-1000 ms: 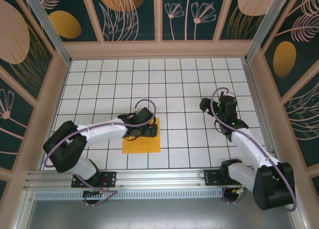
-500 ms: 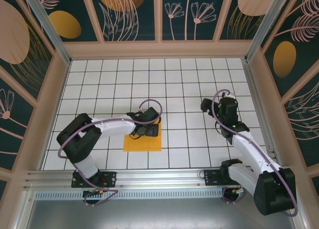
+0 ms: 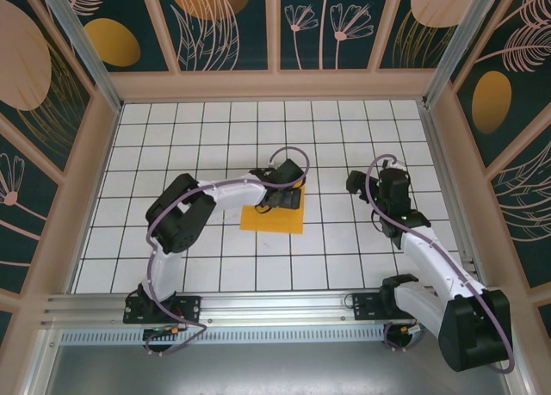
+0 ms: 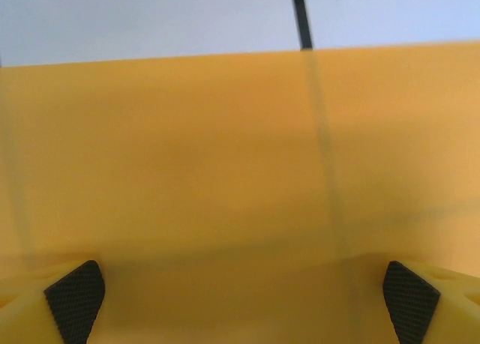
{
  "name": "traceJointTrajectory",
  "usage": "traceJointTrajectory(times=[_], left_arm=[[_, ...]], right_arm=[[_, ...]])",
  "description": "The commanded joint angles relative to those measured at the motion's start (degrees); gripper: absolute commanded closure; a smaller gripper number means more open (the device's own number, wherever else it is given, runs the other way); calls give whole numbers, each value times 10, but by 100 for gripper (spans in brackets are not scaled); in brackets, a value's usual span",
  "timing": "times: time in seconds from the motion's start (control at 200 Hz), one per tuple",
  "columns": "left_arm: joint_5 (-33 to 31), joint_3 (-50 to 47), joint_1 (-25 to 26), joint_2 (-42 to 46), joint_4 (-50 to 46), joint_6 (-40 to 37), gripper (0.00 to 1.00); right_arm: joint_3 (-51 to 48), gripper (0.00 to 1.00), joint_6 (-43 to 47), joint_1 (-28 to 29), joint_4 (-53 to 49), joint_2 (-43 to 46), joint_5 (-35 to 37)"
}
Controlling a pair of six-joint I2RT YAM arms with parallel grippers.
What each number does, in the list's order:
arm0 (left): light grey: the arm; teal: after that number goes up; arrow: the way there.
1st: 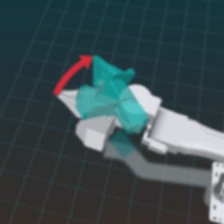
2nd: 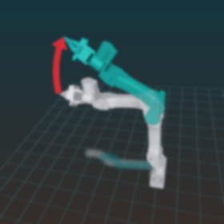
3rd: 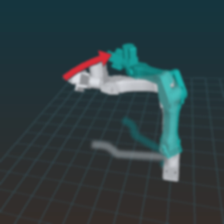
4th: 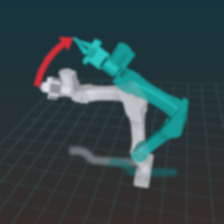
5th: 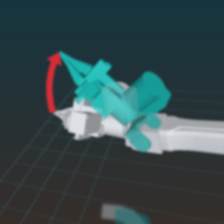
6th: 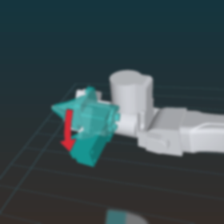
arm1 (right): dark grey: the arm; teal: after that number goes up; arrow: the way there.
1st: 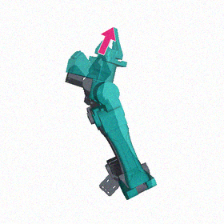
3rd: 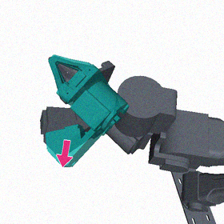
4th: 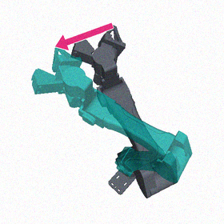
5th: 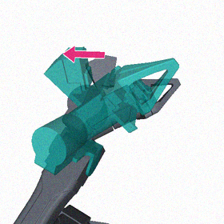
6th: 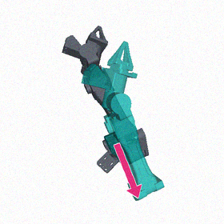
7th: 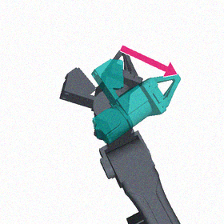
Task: Fold a paper plane with a square sheet of paper (fold left side to right side)
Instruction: Move the square sheet of paper to the center of the table, then pick up the square sheet of paper from the center of the table.
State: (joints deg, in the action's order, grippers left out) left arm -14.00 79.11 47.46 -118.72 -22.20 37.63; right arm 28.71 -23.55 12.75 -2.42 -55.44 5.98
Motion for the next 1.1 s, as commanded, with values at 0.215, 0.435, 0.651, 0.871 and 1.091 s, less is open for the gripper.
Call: traceJointTrajectory(times=[0.215,0.435,0.651,0.871,1.091], left_arm=[[59,48,-27,-18,-1,-20,3],[91,-30,-48,121,35,-21,2],[155,-169,-78,221,83,-18,3],[206,-225,-100,209,133,-10,7],[209,-224,-101,157,136,-5,12]], right_arm=[[-8,1,-8,6,0,-5,-37],[49,1,-7,26,18,-89,-103],[169,1,-17,105,1,-254,-80],[281,2,-48,138,-32,-404,-71],[336,4,-39,159,-57,-481,-77]])
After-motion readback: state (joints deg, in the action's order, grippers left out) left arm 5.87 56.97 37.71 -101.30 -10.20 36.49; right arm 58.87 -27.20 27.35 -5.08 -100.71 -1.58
